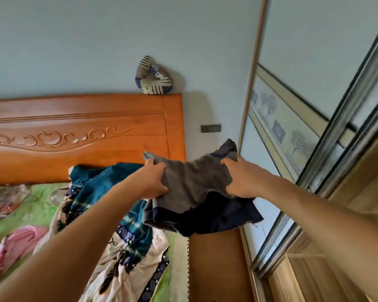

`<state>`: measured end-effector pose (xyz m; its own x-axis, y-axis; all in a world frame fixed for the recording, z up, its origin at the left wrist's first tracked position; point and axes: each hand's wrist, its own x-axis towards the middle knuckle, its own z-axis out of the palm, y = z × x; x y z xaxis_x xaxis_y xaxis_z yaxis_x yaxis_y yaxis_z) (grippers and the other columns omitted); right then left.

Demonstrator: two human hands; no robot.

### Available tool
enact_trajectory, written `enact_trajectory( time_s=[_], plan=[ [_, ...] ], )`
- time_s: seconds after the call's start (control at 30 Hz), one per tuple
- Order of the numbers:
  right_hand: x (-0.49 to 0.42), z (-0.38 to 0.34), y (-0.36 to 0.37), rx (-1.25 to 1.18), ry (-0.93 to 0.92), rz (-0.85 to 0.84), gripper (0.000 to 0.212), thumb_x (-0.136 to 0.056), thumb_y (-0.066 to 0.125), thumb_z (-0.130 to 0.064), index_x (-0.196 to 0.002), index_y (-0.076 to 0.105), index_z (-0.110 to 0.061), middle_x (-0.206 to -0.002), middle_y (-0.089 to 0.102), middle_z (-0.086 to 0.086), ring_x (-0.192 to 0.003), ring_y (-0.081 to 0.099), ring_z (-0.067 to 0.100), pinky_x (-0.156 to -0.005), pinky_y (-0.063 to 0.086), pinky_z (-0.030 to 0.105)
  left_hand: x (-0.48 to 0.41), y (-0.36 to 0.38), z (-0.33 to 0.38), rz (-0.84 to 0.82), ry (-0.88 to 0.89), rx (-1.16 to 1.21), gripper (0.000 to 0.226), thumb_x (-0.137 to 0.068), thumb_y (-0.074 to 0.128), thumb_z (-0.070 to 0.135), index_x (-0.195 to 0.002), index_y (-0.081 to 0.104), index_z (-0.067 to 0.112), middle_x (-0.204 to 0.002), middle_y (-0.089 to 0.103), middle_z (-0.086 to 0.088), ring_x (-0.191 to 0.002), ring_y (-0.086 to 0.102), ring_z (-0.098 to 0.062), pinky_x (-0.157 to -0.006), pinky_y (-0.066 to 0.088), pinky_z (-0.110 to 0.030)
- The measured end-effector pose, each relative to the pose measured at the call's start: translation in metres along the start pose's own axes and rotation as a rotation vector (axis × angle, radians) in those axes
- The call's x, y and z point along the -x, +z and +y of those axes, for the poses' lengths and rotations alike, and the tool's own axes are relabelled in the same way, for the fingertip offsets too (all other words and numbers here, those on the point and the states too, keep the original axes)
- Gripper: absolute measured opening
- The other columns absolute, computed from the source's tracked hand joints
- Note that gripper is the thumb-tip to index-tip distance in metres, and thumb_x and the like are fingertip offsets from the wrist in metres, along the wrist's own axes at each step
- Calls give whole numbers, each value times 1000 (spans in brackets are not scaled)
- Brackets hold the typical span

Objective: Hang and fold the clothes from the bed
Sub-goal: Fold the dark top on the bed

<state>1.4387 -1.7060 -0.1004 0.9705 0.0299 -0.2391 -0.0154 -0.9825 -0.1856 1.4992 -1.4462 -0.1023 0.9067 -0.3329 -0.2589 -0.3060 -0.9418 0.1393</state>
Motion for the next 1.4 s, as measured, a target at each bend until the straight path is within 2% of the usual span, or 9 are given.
enact_trajectory(
  time_s=[0.13,0.47,0.6,0.8,1.0,1.1,1.2,1.27,1.4],
  plan=[
    [-11,39,-16,-66,151,40,62,-90,58,-23,-146,33,-17,-146,33,16,-109,57,38,-85,49,41,-74,-28,43,-13,172,-104,61,-90,63,29,-145,39,15,-151,24,-19,-117,55,-36,-93,48,-37],
    [6,84,-51,-205,547,141,61,-93,58,-28,-148,34,-17,-145,37,18,-120,53,36,-95,47,38,-170,-67,153,-72,610,-319,62,-88,64,34,-144,42,18,-142,37,-15,-114,56,-34,-96,50,-43],
    [52,86,-58,-248,637,199,56,-96,55,-32,-147,36,-21,-139,41,12,-102,53,25,-85,48,36,-154,-79,190,-122,757,-346,55,-88,63,35,-140,46,22,-136,44,-7,-110,56,-28,-96,51,-43],
    [152,72,-92,-263,764,317,46,-98,53,-32,-141,43,-22,-135,44,5,-107,53,22,-90,49,38,-97,-116,254,-177,959,-338,54,-85,66,32,-136,50,24,-123,51,-1,-100,62,-24,-84,60,-40],
    [240,65,-135,-195,932,434,46,-94,54,-36,-139,49,-26,-137,49,6,-119,51,26,-98,47,41,-23,-160,320,-192,1177,-292,39,-75,67,29,-114,62,21,-104,66,-5,-84,71,-26,-67,63,-44],
    [287,62,-159,-217,1003,531,46,-92,60,-33,-137,52,-27,-132,53,1,-112,53,19,-87,47,32,6,-183,349,-198,1244,-263,37,-84,68,24,-120,59,23,-105,67,-4,-87,72,-25,-70,63,-43],
    [334,70,-185,-252,1063,674,34,-88,66,-24,-121,60,-25,-117,62,0,-105,60,18,-91,53,38,21,-208,382,-201,1323,-194,38,-86,69,24,-123,60,27,-110,70,-3,-94,72,-23,-82,61,-44],
    [363,78,-199,-250,1126,739,27,-88,65,-19,-115,60,-25,-114,66,10,-103,65,29,-85,56,45,29,-219,407,-277,1318,-86,37,-90,68,17,-125,58,23,-113,68,-8,-94,72,-25,-78,63,-39],
    [395,94,-216,-202,1242,763,36,-93,62,-18,-128,56,-13,-118,61,18,-94,64,31,-64,55,42,38,-223,462,-355,1310,30,49,-93,65,8,-138,49,22,-116,59,-7,-92,69,-24,-63,60,-27]
  ],
)
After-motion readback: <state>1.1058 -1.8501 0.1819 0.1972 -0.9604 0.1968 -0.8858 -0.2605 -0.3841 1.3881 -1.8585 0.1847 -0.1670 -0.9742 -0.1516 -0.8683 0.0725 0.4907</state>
